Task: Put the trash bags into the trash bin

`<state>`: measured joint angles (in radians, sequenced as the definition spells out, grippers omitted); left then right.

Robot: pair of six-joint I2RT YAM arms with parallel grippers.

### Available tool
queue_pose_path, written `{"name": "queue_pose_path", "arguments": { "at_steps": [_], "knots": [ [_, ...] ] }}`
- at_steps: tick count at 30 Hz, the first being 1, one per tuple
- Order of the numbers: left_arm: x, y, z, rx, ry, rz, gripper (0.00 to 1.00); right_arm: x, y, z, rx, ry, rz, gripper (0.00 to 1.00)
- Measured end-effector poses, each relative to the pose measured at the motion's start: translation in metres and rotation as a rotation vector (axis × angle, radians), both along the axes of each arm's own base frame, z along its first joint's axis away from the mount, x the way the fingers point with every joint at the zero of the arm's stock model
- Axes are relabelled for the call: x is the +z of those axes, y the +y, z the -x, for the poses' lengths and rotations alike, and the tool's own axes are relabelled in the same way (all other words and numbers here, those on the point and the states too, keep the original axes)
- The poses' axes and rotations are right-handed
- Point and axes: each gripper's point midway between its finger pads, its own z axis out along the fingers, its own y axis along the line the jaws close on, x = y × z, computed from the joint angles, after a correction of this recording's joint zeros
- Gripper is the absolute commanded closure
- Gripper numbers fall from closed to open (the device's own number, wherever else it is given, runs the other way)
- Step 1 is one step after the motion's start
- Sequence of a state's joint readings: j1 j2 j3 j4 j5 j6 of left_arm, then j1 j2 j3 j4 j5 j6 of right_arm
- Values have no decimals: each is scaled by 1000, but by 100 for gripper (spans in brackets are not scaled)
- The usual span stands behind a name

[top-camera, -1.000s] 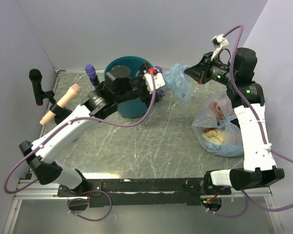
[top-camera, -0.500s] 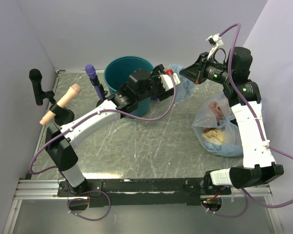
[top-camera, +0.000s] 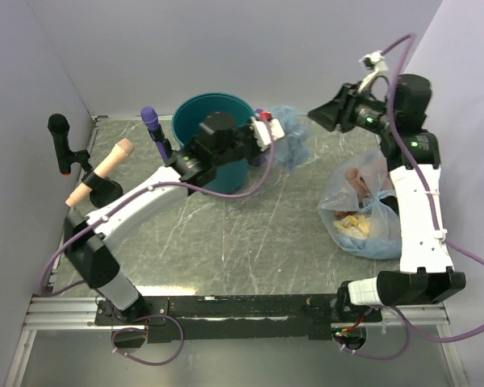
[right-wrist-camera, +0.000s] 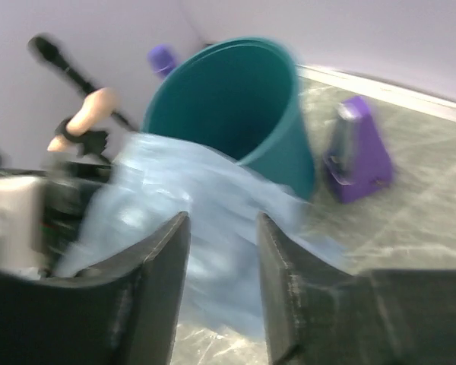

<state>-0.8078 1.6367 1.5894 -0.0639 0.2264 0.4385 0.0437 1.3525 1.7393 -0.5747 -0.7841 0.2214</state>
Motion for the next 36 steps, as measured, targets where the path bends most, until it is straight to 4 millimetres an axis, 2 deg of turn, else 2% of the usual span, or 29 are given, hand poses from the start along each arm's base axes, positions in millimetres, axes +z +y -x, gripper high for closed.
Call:
{"name": "queue_pose_path", "arguments": {
  "at_steps": [3,6,10,14,18,22,24,27,29,33,36],
  "knots": [
    [7,25,6,26,38,20,99,-2,-28,-4,-78,-2,20,41],
    [26,44,15,45,42,59,99,-15,-35,9,-85,-1,47,36],
    [51,53,29,41,35,117,99,-31,-5,46,37,11,63,26],
    [51,52,32,39,59,131,99,-30,32,69,182,-21,71,25],
    [41,51,32,38,95,115,99,-33,44,67,226,-16,77,24],
    [41,51,33,38,107,120,99,-39,49,61,239,0,83,26],
    [40,51,33,39,114,123,99,-41,52,59,234,3,93,36],
    [39,51,33,33,122,123,99,-43,55,58,231,-6,107,80],
    [38,52,32,33,129,121,99,-45,55,55,228,-10,118,100],
    [34,59,28,48,138,113,99,-48,51,46,205,-16,148,100],
    [25,67,25,52,158,97,99,-47,36,41,169,-19,166,100]
  ]
}}
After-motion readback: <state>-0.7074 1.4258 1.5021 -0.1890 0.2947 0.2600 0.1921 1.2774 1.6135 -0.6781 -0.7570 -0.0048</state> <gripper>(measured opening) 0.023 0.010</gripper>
